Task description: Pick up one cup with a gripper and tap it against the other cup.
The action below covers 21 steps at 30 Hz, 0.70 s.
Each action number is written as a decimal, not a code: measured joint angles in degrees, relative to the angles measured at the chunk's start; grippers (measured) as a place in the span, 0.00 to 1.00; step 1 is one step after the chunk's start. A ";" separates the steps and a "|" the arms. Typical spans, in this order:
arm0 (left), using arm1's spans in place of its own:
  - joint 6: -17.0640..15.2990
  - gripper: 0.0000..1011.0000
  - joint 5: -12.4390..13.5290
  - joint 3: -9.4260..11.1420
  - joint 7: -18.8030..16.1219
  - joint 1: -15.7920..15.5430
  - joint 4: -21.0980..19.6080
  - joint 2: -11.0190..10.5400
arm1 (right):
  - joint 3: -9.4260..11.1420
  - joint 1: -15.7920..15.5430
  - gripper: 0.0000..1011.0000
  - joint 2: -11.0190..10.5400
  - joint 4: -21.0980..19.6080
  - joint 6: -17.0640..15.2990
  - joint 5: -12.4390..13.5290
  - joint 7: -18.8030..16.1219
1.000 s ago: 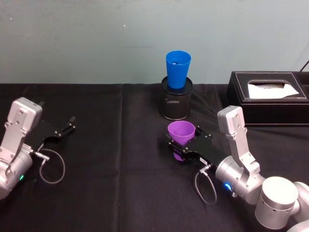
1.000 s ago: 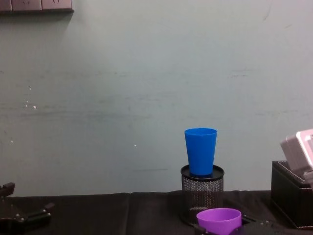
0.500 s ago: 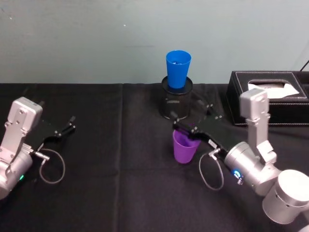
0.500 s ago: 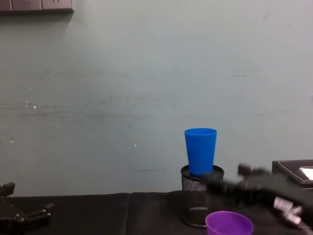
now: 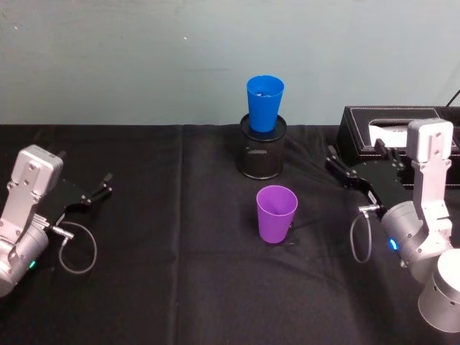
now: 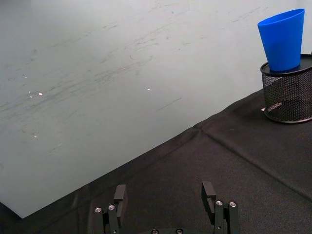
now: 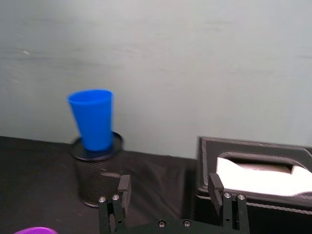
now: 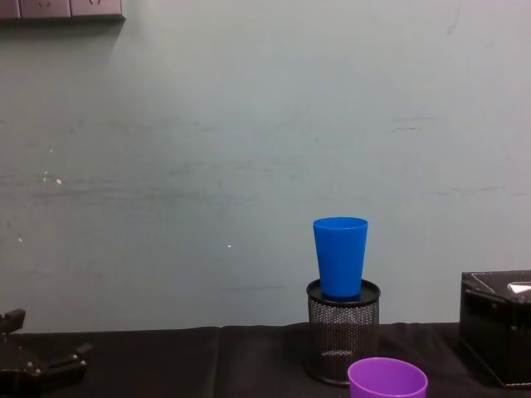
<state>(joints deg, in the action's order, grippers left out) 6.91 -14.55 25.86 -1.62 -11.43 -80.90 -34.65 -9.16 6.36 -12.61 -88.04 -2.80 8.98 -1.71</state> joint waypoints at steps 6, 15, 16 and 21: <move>0.00 0.99 0.00 0.00 0.00 0.00 0.00 0.00 | 0.93 0.77 0.99 0.99 2.12 -0.08 -0.88 0.66; 0.00 0.99 0.00 0.00 0.00 0.00 0.00 0.00 | 0.81 0.70 0.99 0.88 1.95 -0.08 -0.83 0.64; 0.00 0.99 0.00 0.00 0.00 0.00 0.00 0.00 | 0.79 0.70 0.99 0.87 1.92 -0.08 -0.81 0.64; 0.00 0.99 0.00 0.00 0.00 0.00 0.00 0.00 | 0.73 0.67 0.99 0.84 1.84 -0.08 -0.77 0.63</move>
<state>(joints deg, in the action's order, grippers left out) 6.91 -14.55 25.86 -1.62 -11.43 -80.90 -34.65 -8.42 7.03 -11.78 -86.20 -2.88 8.20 -1.08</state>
